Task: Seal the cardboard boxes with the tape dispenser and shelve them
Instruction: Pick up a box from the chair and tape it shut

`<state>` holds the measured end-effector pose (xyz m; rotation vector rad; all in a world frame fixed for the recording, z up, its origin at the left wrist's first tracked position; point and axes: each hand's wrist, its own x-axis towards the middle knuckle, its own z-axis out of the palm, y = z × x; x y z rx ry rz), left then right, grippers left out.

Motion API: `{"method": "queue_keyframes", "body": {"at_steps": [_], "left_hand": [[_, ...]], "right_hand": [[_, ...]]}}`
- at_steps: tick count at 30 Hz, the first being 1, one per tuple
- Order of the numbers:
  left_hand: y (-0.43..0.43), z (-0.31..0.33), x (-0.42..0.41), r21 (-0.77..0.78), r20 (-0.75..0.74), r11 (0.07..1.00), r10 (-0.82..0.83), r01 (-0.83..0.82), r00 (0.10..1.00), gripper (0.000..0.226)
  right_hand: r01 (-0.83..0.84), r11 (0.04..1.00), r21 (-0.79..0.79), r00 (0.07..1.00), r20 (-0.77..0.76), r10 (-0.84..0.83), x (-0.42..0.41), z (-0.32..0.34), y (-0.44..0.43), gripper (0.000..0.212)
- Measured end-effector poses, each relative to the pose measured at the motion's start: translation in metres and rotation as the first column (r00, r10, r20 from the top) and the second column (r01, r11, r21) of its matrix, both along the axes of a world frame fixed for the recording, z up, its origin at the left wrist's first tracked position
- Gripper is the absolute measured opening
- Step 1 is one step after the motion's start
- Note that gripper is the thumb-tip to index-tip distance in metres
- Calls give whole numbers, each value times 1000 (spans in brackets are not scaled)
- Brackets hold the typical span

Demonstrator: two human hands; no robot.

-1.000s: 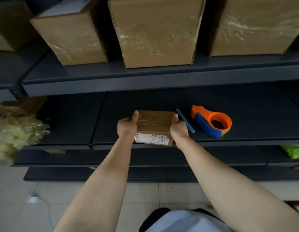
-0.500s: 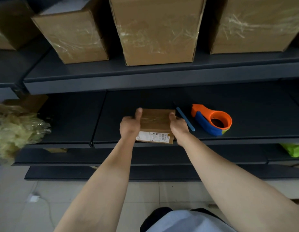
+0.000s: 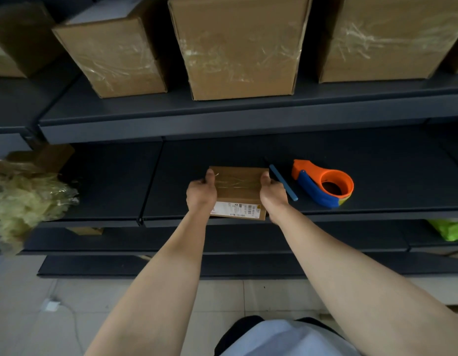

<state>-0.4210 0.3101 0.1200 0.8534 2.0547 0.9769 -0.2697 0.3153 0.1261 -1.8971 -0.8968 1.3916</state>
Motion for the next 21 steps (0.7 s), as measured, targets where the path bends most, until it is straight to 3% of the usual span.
{"method": "queue_keyframes", "body": {"at_steps": [10, 14, 16, 21], "left_hand": [[11, 8, -3, -95, -65, 995, 31, -37, 997, 46], [15, 15, -6, -134, 82, 991, 4, 7, 997, 50], [16, 19, -6, -151, 176, 988, -4, 31, 984, 61], [10, 18, -8, -85, 186, 991, -90, 108, 978, 87]], "right_hand": [[21, 993, -120, 1000, -5, -22, -1, 12, 5, 58], [36, 993, -109, 999, 15, -34, 2, 17, 10, 52], [24, 993, -115, 999, -44, -30, 6, 19, 14, 46], [-54, 963, -264, 968, -249, -14, 15, 24, 14, 24]]}}
